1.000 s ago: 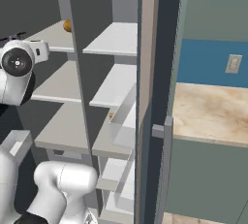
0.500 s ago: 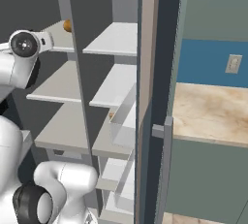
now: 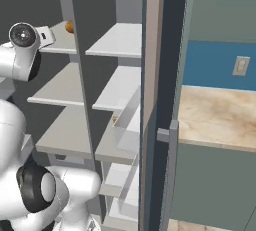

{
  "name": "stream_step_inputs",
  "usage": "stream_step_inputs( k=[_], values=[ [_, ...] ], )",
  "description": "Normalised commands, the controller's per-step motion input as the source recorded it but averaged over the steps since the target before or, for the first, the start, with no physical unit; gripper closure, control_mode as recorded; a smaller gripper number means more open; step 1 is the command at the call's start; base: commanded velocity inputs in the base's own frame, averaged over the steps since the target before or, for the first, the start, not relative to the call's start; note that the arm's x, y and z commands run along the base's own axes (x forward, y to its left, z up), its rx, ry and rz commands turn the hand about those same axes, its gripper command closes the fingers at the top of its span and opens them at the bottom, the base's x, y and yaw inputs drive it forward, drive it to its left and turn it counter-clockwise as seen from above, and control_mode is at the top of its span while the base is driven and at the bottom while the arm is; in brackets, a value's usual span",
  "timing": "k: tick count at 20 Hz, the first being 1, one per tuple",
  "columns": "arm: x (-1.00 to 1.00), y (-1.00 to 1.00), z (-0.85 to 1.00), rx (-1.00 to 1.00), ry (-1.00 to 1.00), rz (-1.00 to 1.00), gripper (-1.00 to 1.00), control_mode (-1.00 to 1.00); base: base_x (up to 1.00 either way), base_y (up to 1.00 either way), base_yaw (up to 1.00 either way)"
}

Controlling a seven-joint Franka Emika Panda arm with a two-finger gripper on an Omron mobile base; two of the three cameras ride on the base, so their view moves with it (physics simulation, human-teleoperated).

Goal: There's a fish in the fridge that needs to be moved to the freezer for freezing. Pick up the fish from the fridge, place it on any shelf in the freezer, and close the fridge and freezer doors when done.

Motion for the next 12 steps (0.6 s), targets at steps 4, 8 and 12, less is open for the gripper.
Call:
stream_step_inputs(
  k=[4,8,12],
  values=[
    [0.44,0.12,-0.23,-0.11,0.05,-0.01,1.00,-1.00,0.00,0.00,0.00],
    [0.37,0.05,-0.03,-0.05,0.02,-0.01,1.00,-1.00,0.00,0.00,0.00],
    [0.38,0.01,0.00,-0.01,0.00,0.00,1.00,-1.00,0.00,0.00,0.00]
  ],
)
